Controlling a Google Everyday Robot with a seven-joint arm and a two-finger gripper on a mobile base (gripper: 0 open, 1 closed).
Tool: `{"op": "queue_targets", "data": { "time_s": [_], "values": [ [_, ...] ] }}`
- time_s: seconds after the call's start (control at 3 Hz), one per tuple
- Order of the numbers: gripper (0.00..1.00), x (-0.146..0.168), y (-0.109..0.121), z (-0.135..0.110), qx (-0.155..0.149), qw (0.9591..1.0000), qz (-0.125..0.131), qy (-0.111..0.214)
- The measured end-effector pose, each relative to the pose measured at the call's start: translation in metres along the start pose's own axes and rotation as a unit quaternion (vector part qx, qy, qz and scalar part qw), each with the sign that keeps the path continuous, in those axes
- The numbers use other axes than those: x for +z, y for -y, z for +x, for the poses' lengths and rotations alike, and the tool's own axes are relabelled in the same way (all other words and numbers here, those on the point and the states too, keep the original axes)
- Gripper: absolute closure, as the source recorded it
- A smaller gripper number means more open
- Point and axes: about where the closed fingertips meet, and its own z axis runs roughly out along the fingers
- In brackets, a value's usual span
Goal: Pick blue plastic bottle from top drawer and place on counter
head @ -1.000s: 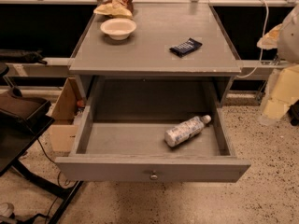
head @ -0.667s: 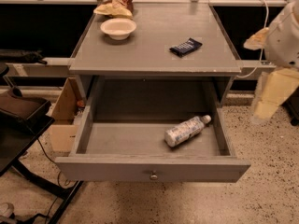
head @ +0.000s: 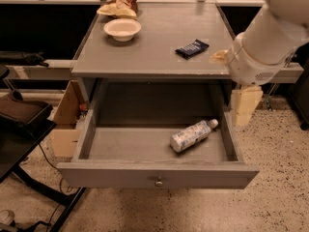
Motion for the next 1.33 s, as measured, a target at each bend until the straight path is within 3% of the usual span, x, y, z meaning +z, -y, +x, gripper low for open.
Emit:
{"op": "queue_targets", "data": {
  "time_s": [0.33, 0.67, 1.33],
  "values": [
    [0.0, 0.041, 0.014, 0.002, -0.064, 0.9978, -0.018, -0.001],
    [0.0, 0.076, 0.023, 0.011, -0.093, 0.9949, -0.039, 0.003],
    [0.0, 0.093, 0.023, 0.01, -0.101, 0.9935, -0.051, -0.003]
  ]
}}
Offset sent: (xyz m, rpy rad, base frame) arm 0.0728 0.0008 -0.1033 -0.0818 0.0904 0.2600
